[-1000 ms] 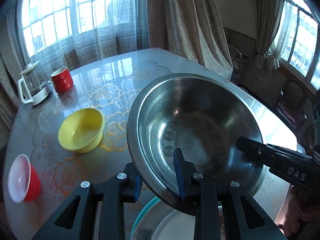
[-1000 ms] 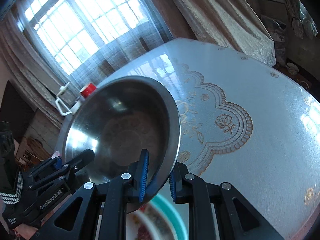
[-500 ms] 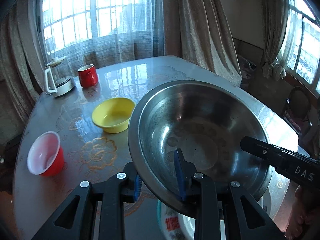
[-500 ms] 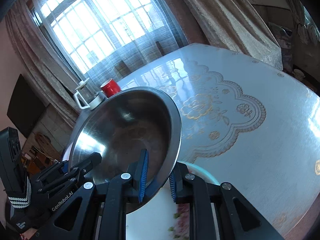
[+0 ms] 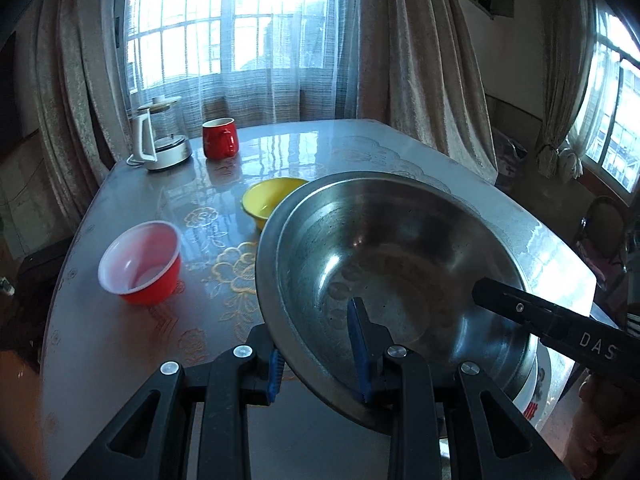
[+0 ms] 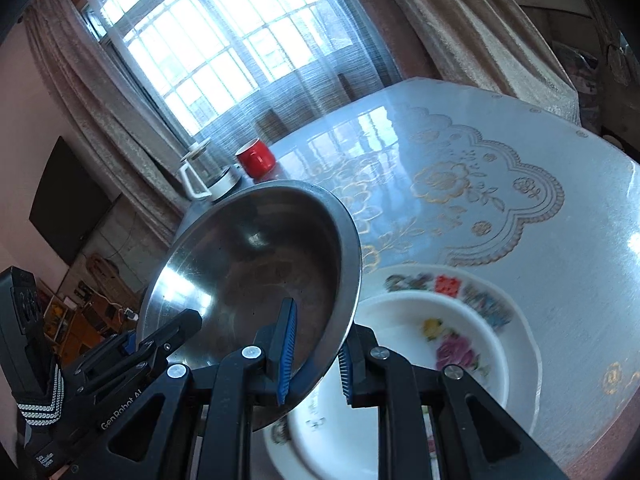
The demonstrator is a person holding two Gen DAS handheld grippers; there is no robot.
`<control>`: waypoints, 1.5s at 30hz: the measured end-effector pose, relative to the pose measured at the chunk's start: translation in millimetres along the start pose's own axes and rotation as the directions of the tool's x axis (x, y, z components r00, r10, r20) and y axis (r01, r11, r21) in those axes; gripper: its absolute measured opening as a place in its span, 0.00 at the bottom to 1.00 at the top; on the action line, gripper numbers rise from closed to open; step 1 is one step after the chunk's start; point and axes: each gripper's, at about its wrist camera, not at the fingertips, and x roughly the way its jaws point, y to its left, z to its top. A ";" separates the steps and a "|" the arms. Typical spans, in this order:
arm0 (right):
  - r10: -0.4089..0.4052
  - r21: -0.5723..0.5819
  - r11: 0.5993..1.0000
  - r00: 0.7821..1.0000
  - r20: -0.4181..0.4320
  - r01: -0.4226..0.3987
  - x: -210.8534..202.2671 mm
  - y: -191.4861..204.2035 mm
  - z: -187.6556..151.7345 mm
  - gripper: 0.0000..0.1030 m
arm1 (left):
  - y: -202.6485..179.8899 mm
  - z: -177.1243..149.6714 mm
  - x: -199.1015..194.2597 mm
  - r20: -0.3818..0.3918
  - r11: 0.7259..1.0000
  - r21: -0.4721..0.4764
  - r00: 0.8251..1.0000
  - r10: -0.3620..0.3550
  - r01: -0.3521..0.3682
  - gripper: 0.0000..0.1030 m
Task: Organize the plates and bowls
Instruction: 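Lift the steel bowl with both grippers and carry it across the table, then lower the steel bowl onto the table beside the red bowl with both grippers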
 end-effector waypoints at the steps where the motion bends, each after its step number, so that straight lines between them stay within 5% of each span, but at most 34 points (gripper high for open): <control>1: 0.003 -0.004 1.000 1.000 -0.002 -0.003 -0.3 3.0 -2.8 0.18 | 2.6 -2.5 -1.9 0.001 1.000 -0.004 1.000 0.005 -0.005 0.28; 25: 0.071 -0.074 0.994 0.992 -0.109 -0.079 42.1 63.9 -35.8 0.19 | 63.4 -50.2 -28.3 -0.016 0.988 -0.116 0.995 0.099 -0.100 0.28; 45: 0.070 -0.078 0.993 0.971 -0.228 -0.090 85.6 74.7 -58.2 0.21 | 92.9 -74.9 -8.8 -0.102 0.970 -0.178 0.984 0.149 -0.166 0.29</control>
